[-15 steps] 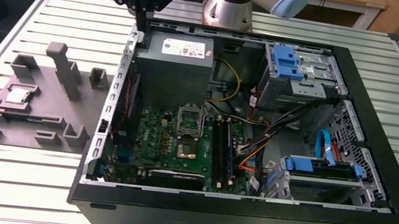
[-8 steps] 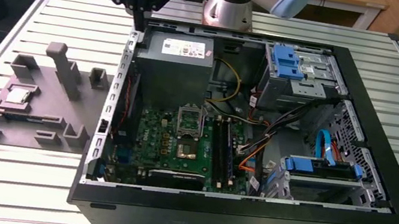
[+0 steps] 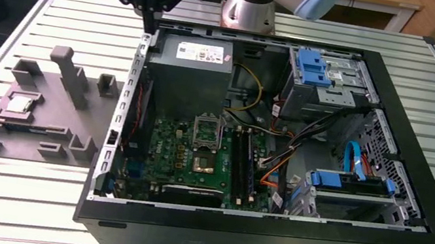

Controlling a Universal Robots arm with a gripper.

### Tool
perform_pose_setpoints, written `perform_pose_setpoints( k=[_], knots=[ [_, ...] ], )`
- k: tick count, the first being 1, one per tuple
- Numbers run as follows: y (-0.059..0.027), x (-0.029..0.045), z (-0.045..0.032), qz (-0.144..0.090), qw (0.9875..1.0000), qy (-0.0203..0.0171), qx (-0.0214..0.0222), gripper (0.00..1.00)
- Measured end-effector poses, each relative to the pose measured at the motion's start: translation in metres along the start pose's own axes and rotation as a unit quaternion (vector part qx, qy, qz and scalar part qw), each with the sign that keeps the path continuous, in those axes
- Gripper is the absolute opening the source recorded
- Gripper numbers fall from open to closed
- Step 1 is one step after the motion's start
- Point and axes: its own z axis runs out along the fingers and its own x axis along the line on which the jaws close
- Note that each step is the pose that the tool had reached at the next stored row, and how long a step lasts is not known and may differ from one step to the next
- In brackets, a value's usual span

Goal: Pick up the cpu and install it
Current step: 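Reach for the cpu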

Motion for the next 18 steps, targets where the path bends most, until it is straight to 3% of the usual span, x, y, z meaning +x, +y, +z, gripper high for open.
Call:
perform_pose_setpoints(
  k=[18],
  knots=[
    [-0.0003, 0.0038, -0.0001, 0.0, 1.0, 0.0, 0.0, 0.11]
  ],
)
